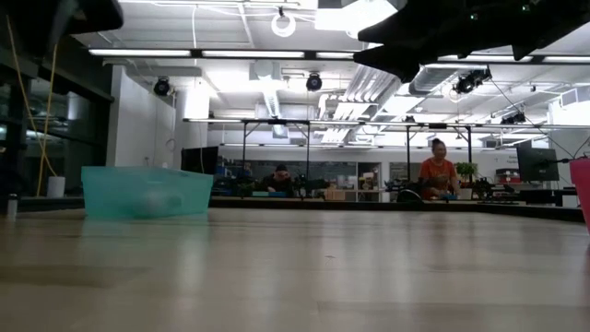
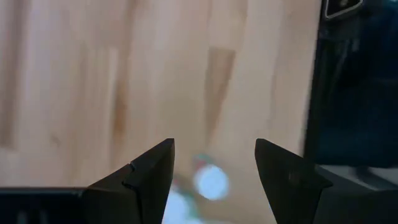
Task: Pick and place medicine bottles into bin by pill shape (circle, oval)
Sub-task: Put the bottom blue capsule bottle into the blue bin
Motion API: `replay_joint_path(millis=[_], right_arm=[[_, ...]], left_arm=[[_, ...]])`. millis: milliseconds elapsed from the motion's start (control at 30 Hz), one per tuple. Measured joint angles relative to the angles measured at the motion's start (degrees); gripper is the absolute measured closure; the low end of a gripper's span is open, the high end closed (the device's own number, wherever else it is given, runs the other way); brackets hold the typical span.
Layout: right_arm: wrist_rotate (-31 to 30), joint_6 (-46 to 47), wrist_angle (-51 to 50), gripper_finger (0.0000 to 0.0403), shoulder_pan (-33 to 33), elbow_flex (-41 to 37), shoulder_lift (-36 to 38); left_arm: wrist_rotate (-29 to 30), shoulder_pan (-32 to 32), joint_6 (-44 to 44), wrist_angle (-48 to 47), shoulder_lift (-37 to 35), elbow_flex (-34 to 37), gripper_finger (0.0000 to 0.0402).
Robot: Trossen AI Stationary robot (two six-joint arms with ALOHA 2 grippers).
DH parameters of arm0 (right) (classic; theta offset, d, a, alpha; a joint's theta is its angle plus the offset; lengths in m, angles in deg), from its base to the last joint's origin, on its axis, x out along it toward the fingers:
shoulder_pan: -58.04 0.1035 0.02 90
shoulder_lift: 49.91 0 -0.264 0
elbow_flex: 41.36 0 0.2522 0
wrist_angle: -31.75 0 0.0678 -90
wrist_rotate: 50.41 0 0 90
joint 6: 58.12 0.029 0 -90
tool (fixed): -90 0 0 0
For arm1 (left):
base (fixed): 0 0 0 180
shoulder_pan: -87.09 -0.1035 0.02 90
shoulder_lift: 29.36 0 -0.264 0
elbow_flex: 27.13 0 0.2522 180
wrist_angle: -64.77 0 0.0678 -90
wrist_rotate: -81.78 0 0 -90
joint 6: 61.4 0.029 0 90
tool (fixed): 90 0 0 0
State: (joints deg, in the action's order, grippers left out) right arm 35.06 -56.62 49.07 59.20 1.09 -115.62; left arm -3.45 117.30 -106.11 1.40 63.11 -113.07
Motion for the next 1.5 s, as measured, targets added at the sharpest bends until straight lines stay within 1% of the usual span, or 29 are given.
replay_joint_path(millis=[67, 133, 233, 300, 400, 533, 800, 1067, 1167, 1300, 1500], right_arm=[[-0.02, -0.25, -0.07, 0.0143, 0.00, 0.00, 0.00], [0.00, -0.28, -0.06, 0.0143, 0.00, 0.00, 0.00], [0.00, -0.36, -0.16, 0.0143, 0.00, 0.00, 0.00], [-0.01, -0.39, -0.16, 0.0143, 0.00, 0.00, 0.00], [-0.02, -0.42, -0.16, 0.0143, 0.00, 0.00, 0.00], [0.00, -0.44, -0.06, 0.0143, 0.00, 0.00, 0.00], [-0.02, -0.44, -0.01, 0.0143, 0.00, 0.00, 0.00], [-0.02, -0.44, -0.10, 0.0143, 0.00, 0.00, 0.00], [-0.02, -0.44, -0.12, 0.0143, 0.00, 0.00, 0.00], [-0.02, -0.46, -0.16, 0.0143, 0.00, 0.00, 0.00], [-0.01, -0.44, -0.19, 0.0143, 0.00, 0.00, 0.00]], left_arm=[[-3.41, -0.11, -2.76, -1.96, 2.06, -2.41, 0.0190], [-5.31, 0.61, -2.63, -3.64, 3.99, -4.22, 0.0190], [-6.71, 2.46, 0.47, -4.15, 6.25, -5.44, 0.0190], [-6.84, 3.43, 0.56, -4.45, 7.63, -5.84, 0.0190], [-6.27, 4.25, 0.69, -5.14, 9.42, -5.89, 0.0190], [-4.02, 5.15, 4.13, -5.92, 10.95, -5.89, 0.0190], [0.69, 5.81, 9.42, -7.49, 11.23, -5.89, 0.0190], [1.49, 5.95, 12.01, -8.94, 11.30, -5.89, 0.0190], [1.31, 6.01, 11.94, -8.98, 12.57, -5.88, 0.0190], [-1.02, 6.01, 11.96, -8.93, 15.07, -5.87, 0.0190], [-0.68, 6.22, 11.46, -8.96, 16.06, -5.87, 0.0190]])
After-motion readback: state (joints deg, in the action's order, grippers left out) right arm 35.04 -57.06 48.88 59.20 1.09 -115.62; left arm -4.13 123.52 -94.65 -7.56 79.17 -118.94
